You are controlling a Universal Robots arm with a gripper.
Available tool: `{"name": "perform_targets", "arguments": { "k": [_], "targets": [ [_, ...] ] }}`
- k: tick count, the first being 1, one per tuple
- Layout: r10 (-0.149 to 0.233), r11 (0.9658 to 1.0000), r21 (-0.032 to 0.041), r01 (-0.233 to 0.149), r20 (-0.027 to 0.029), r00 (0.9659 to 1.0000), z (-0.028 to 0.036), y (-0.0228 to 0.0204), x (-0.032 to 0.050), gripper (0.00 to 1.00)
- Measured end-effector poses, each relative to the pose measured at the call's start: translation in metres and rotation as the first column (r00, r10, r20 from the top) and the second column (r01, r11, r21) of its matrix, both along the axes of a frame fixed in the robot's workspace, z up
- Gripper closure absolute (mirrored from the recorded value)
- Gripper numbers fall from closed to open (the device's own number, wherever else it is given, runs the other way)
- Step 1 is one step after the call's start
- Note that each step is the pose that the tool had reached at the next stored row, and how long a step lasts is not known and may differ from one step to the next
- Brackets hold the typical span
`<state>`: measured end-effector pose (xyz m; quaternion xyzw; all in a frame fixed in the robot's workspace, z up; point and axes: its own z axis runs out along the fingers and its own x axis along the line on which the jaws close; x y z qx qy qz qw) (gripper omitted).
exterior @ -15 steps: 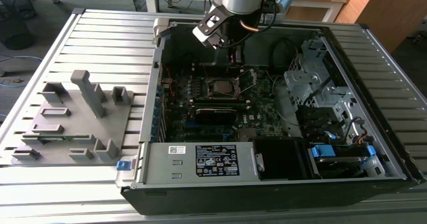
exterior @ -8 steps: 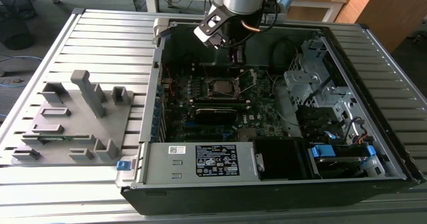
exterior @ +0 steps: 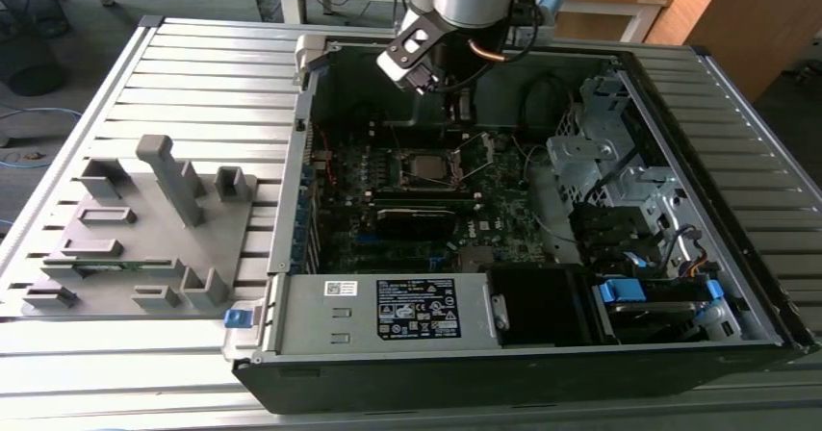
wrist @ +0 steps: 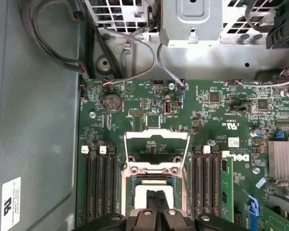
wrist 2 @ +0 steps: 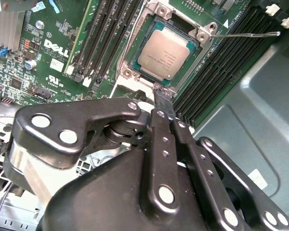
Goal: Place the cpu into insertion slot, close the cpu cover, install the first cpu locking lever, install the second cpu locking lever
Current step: 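Close the cpu cover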
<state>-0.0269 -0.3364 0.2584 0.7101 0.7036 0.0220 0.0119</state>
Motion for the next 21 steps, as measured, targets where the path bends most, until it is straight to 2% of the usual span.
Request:
{"name": "perform_targets", "arguments": {
  "k": [21],
  "targets": [
    [0.000, 1.0000, -0.0001, 0.000, 0.0000, 1.0000, 0.0000, 0.0000, 0.0062, 0.89]
  ]
}}
